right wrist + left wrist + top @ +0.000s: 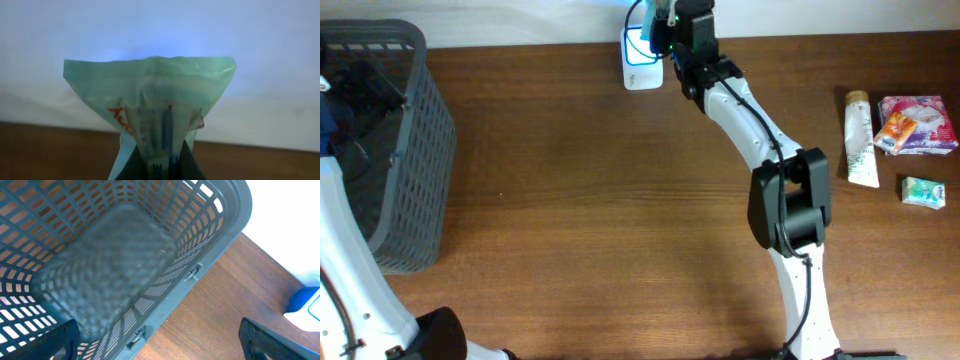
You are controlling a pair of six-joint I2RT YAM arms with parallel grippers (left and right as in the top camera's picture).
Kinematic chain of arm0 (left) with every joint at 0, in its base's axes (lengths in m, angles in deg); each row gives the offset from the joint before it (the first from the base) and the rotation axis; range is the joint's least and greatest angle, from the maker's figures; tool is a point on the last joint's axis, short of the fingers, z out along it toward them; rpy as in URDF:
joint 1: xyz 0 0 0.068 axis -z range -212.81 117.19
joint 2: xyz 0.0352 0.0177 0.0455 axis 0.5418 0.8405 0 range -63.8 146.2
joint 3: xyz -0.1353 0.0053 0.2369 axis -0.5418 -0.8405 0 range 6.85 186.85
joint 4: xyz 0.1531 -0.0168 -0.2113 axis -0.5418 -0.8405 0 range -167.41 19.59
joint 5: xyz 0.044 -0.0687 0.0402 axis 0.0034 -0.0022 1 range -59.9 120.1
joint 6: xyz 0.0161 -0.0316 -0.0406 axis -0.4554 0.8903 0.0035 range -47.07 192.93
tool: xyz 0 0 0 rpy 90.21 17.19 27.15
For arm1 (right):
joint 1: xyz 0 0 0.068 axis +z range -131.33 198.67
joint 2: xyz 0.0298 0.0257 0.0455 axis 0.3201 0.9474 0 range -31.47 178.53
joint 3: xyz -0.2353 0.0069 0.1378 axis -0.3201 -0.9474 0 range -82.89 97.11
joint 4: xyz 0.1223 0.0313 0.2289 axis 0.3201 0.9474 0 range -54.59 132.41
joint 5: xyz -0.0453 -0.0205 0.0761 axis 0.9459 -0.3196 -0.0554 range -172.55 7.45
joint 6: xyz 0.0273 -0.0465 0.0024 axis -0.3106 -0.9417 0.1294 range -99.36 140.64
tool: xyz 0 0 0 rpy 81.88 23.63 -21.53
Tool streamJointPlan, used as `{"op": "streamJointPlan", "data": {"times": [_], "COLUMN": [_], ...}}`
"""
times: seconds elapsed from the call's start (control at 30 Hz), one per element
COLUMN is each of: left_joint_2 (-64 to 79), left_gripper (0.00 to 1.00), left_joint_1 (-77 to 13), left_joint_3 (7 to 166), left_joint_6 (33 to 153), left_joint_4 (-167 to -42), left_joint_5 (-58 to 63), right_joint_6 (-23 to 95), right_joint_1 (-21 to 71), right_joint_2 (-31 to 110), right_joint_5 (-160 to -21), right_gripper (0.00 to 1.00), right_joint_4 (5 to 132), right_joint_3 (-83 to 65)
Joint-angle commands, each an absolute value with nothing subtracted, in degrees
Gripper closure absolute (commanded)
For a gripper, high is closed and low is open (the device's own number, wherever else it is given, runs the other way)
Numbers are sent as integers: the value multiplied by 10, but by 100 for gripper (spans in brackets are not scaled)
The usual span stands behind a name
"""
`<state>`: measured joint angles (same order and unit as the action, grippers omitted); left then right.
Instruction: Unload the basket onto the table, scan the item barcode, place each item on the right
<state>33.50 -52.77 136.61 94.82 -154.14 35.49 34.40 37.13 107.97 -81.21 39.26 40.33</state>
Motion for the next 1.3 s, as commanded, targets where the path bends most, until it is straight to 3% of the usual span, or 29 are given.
{"op": "streamJointPlan", "data": {"times": [0.0,0.37,0.53,0.67,0.83,0.9,1.0,1.07,1.27], "left_joint_2": [335,335,335,335,335,335,335,335,335], "left_gripper": [1,1,1,1,1,1,1,1,1], "left_joint_1": [-531,-531,-531,-531,-531,-531,-531,-531,-531], "left_joint_3": [1370,1370,1370,1370,1370,1370,1370,1370,1370], "left_joint_6": [939,939,939,939,939,939,939,939,939], "left_joint_4": [-1540,-1540,-1540,-1540,-1540,-1540,-1540,-1540,-1540], "left_joint_5": [359,359,359,359,359,359,359,359,359], "right_joint_6": [351,301,389,411,411,430,552,556,516], "right_joint_1": [393,389,342,230,69,18,-65,-114,-132], "right_joint_2": [1086,1082,1001,936,950,952,953,955,955], "right_joint_5": [-852,-767,-657,-573,-566,-566,-575,-648,-675], "right_gripper": [96,96,96,96,96,96,96,96,81], "right_joint_4": [422,481,591,795,980,1011,1060,1058,1004], "right_joint_3": [432,436,436,436,435,431,416,394,330]}}
